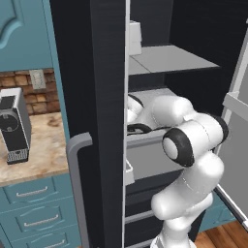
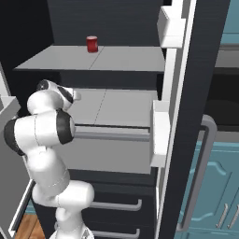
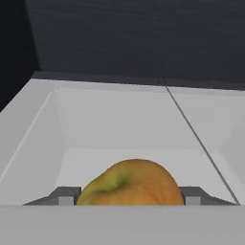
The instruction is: Pick the two apples from the fridge and place them on the plate next to the blender to make a fruit smoothie.
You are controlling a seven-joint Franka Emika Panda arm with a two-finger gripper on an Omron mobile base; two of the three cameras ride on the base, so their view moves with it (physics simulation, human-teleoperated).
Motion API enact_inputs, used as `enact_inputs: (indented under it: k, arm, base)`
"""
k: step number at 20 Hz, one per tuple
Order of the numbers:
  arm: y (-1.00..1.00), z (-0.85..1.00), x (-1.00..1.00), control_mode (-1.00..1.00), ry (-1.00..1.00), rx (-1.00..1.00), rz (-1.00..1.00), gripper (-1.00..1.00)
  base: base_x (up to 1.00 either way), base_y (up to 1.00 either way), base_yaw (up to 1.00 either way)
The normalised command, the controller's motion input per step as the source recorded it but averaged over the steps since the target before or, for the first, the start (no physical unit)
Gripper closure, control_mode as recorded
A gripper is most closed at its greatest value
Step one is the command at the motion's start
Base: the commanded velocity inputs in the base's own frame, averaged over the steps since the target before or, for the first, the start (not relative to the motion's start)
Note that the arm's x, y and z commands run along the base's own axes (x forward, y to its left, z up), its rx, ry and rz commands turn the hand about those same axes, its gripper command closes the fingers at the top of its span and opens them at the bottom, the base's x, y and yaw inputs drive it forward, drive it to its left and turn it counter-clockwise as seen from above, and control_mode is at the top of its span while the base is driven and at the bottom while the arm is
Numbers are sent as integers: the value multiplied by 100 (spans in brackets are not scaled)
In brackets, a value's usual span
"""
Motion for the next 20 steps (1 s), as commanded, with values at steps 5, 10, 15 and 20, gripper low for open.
enact_inputs:
  k: [5, 10, 15, 20]
  arm:
    - [-20, 100, -100, -100, -1, 0, -2, 100]
    - [-42, 99, -100, -100, 1, 1, -7, 100]
    - [-61, 87, -100, -100, 10, 2, -5, 100]
    - [-55, 54, -100, -100, 23, 2, 0, 100]
  base:
    - [0, 0, 0]
    - [0, 0, 0]
    - [0, 0, 0]
    - [0, 0, 0]
